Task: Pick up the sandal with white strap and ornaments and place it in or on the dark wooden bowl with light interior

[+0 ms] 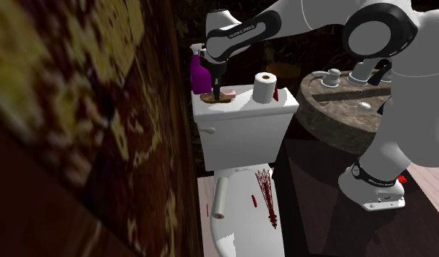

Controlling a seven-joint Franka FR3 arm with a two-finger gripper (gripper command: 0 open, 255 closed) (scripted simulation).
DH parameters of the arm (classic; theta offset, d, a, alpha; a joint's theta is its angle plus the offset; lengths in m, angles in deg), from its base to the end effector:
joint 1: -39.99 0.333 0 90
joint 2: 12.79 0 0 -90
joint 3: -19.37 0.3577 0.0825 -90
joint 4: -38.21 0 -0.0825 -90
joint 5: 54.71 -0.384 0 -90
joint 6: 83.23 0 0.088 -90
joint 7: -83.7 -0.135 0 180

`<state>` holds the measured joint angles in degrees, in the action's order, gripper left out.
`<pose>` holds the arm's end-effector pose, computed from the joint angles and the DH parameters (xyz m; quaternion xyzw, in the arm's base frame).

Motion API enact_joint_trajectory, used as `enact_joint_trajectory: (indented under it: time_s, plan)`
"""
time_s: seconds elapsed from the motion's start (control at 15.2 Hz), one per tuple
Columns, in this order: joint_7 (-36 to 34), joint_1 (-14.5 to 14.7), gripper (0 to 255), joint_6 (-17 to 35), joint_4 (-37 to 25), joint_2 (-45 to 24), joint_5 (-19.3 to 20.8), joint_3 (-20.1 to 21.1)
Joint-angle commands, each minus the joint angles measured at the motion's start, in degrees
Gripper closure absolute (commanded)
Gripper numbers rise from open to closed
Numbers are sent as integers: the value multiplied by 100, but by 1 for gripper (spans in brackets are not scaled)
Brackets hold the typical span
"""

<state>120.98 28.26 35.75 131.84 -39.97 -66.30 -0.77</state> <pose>0.6113 -0.3263 0.3659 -0.9998 -0.0159 -0.0056 0.0076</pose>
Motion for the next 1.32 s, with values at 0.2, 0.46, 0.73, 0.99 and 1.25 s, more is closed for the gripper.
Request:
enact_joint_trajectory:
  time_s: [0.2, 0.46, 0.73, 0.99, 1.25]
  plan:
    - [-47, 12, 255, -328, -182, 154, 71, -37]
    - [-81, 16, 255, -590, -357, 248, 117, -60]
    - [-111, 15, 255, -861, -558, 324, 155, -78]
    - [-138, 7, 255, -1141, -787, 381, 186, -93]
    - [-161, -6, 255, -1431, -1045, 417, 208, -106]
